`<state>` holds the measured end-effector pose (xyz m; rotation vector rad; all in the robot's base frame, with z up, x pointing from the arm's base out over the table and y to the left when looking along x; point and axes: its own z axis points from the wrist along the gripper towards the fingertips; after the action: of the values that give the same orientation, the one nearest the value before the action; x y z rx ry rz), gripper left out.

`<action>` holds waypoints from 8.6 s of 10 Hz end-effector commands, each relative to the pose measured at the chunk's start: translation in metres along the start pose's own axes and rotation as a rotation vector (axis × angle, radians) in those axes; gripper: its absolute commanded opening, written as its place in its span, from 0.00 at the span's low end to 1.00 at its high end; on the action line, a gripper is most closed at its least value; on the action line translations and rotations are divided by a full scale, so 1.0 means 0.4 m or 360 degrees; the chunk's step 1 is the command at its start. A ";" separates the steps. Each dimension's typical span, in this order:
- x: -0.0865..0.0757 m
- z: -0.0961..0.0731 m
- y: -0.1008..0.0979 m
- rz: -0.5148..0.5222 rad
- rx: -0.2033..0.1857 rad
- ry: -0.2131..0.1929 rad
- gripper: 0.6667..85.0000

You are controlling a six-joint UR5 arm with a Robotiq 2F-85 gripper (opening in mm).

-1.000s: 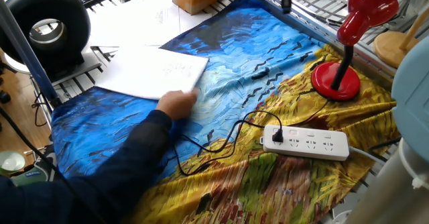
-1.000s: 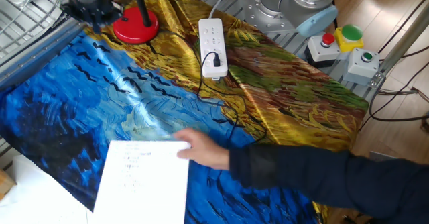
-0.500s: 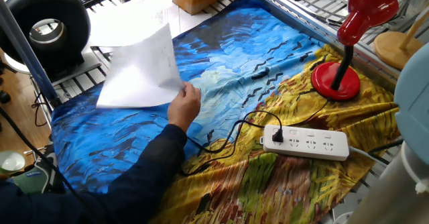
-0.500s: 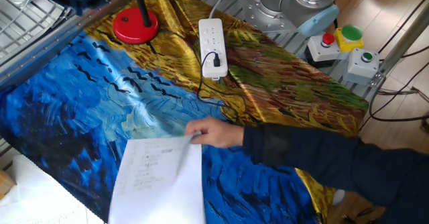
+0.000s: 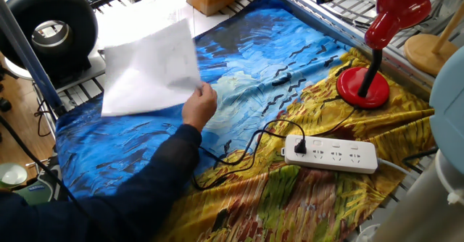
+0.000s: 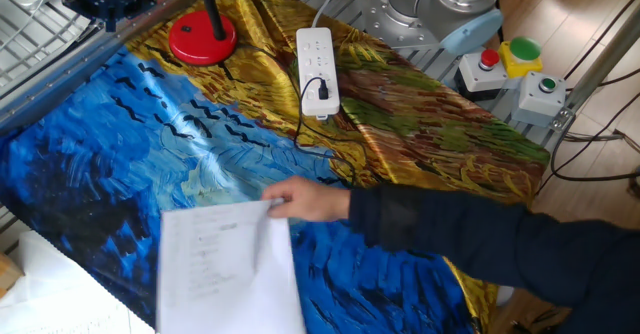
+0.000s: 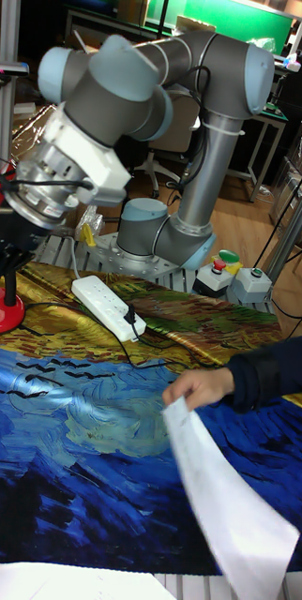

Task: Turn on the desk lamp by pressing the button

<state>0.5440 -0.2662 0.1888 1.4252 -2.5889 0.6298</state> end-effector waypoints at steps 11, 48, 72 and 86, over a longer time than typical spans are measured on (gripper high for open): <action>0.099 0.044 0.177 0.0208 -0.0366 0.0113 0.01; 0.130 0.039 0.133 0.0045 -0.0137 -0.0505 0.01; -0.052 0.031 0.367 0.0400 -0.0465 -0.0518 0.01; -0.212 -0.022 0.432 0.0914 -0.0644 -0.0622 0.01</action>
<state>0.4375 -0.1015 0.1199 0.7378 -3.1754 -0.2658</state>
